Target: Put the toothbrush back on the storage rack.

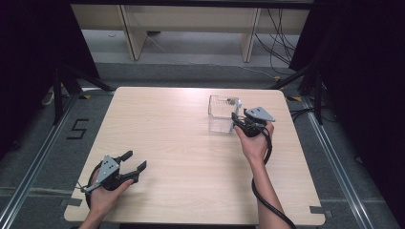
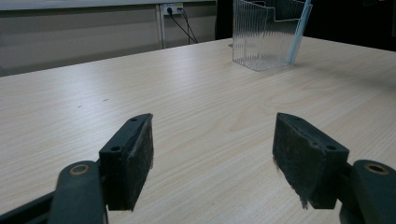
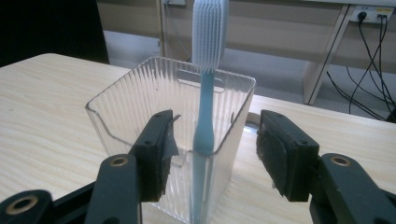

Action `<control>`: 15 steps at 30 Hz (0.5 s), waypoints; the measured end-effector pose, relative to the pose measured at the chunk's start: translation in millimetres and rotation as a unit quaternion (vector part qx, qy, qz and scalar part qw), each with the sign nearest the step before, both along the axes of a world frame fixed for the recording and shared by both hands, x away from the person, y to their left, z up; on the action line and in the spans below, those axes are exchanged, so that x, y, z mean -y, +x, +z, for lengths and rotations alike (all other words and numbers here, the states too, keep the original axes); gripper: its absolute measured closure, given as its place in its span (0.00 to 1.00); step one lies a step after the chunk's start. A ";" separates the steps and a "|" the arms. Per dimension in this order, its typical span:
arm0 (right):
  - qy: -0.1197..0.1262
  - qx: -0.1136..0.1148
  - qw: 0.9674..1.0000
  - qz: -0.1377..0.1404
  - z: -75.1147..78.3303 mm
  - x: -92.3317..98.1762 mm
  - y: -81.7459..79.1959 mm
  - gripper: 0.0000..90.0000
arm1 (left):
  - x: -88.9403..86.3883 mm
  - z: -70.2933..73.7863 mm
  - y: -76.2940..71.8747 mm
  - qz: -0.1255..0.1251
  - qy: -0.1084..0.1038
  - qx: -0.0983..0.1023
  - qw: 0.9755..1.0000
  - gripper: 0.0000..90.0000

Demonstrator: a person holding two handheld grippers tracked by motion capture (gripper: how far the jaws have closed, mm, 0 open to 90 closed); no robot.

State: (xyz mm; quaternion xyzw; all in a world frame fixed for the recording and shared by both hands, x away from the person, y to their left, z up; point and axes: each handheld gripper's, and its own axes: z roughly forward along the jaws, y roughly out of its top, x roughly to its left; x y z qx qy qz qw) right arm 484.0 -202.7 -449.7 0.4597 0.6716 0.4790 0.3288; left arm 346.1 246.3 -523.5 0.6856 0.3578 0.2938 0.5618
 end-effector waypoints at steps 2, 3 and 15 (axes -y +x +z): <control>-0.001 -0.009 1.000 0.002 0.3 1.8 -3.0 0.51 | -0.2 0.0 0.1 0.000 -0.001 -0.001 1.000 0.32; -0.006 -0.008 1.000 -0.001 0.5 3.0 -4.1 0.51 | -0.2 0.0 0.1 0.001 -0.001 -0.001 1.000 0.32; -0.012 -0.022 1.000 0.012 -4.2 13.7 -26.9 0.51 | -0.3 0.0 0.0 0.000 0.000 0.000 1.000 0.32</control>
